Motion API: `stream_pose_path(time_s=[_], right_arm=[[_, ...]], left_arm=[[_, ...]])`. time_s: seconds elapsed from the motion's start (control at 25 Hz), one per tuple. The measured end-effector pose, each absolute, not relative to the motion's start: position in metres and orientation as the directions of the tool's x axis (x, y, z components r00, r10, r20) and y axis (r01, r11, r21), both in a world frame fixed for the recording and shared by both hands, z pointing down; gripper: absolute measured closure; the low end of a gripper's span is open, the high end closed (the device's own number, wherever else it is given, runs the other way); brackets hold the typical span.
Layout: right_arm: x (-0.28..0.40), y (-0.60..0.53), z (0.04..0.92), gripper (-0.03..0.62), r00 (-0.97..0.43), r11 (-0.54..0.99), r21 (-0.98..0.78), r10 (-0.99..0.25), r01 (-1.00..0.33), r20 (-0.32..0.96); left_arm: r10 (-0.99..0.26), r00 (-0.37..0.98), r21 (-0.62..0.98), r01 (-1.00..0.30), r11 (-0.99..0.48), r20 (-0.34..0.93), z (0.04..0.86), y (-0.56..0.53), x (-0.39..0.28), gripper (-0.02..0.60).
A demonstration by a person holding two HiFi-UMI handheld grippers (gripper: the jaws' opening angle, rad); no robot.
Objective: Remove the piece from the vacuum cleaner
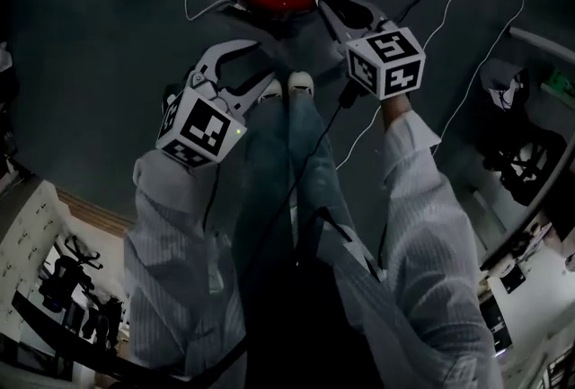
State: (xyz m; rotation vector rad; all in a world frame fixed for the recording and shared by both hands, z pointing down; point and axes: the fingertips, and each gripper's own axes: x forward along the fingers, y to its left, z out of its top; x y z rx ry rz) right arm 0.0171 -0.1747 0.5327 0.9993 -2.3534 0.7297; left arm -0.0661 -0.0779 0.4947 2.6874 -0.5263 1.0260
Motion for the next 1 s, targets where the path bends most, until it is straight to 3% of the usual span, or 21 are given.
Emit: stream_pose_path(time_s=[0.12,0.32,0.52,0.72,0.92,1.0], right_arm=[[0.01,-0.199,0.586,0.546,-0.623,0.63,-0.265,-0.455,-0.73,0.637],[0.0,-0.223,0.638,0.462,-0.582,0.691,-0.167,-0.424,-0.703,0.694],[-0.012,-0.241,0.668,0.456,-0.572,0.728,-0.133,-0.398,-0.673,0.717],[-0.024,-0.247,0.685,0.454,-0.578,0.754,-0.145,-0.349,-0.64,0.737],[-0.025,-0.251,0.688,0.456,-0.579,0.748,-0.156,-0.344,-0.645,0.739],[-0.025,-0.251,0.688,0.456,-0.581,0.748,-0.157,-0.346,-0.645,0.737]], left_arm=[[-0.239,0.634,0.008,-0.362,-0.932,0.736,0.56,-0.086,-0.07,0.378],[-0.138,0.488,-0.055,-0.179,-0.982,0.862,0.656,-0.073,-0.081,0.356],[-0.126,0.391,-0.108,-0.067,-0.992,0.912,0.711,-0.083,-0.089,0.352],[-0.063,0.284,-0.104,0.129,-0.986,0.957,0.752,-0.083,-0.096,0.278],[-0.084,0.186,-0.123,0.211,-0.97,0.979,0.781,-0.088,-0.103,0.279],[-0.084,0.149,-0.118,0.231,-0.966,0.985,0.787,-0.088,-0.108,0.323]])
